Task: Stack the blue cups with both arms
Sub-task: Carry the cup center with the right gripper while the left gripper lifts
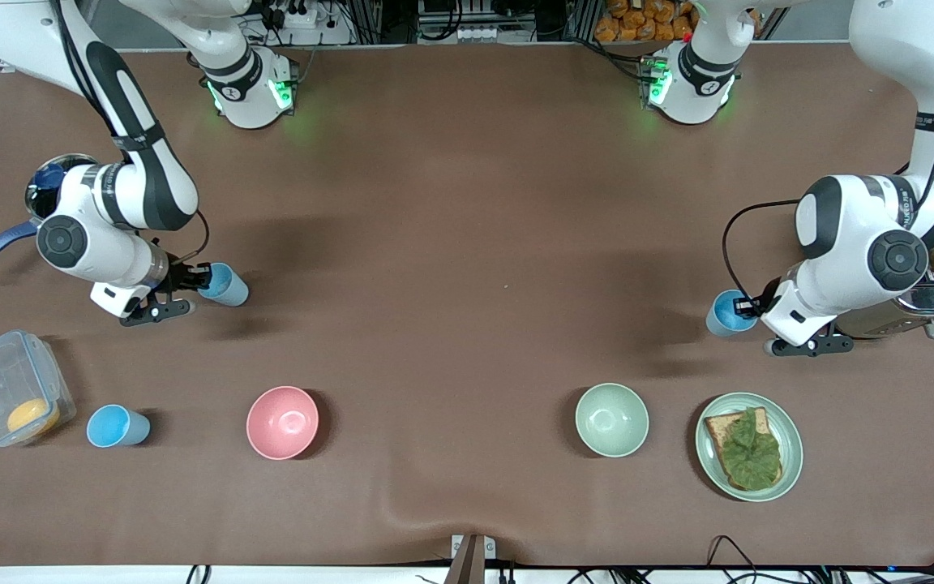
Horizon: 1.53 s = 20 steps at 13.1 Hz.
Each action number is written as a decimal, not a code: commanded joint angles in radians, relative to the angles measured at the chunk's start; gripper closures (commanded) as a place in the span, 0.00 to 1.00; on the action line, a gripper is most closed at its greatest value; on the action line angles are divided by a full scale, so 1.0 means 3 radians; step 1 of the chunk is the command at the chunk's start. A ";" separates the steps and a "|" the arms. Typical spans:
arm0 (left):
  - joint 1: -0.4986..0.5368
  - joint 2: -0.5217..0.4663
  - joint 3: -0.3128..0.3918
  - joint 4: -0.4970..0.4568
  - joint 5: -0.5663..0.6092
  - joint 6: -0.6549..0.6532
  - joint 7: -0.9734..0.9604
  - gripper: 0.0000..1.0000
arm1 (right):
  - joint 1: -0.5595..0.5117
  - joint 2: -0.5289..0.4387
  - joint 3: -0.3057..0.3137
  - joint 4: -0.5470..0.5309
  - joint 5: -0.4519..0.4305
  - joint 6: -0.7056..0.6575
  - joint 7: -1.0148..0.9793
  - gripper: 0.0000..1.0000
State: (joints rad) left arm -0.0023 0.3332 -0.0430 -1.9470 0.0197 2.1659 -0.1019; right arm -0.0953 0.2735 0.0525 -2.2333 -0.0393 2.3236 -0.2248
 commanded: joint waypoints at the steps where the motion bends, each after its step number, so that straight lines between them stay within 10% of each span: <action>1: -0.0018 -0.0047 0.0000 0.0154 0.0052 -0.0229 0.0038 1.00 | 0.0087 0.0004 0.0024 0.0091 -0.0023 -0.0177 0.0318 1.00; 10: -0.0013 -0.0078 -0.0025 0.0436 0.0052 -0.0450 0.0094 1.00 | 0.1139 -0.0216 0.0075 0.0649 0.0228 -0.0914 0.1416 1.00; 20: -0.0018 -0.0088 -0.0168 0.0727 -0.0004 -0.0624 0.0043 1.00 | 0.2920 0.0213 0.0070 0.0893 0.0632 -0.0397 0.3514 1.00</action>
State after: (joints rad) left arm -0.0070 0.3151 -0.0829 -1.7454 0.0197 2.0038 -0.0981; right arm 0.7343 0.2945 0.0890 -2.0272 0.1340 2.2111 0.7609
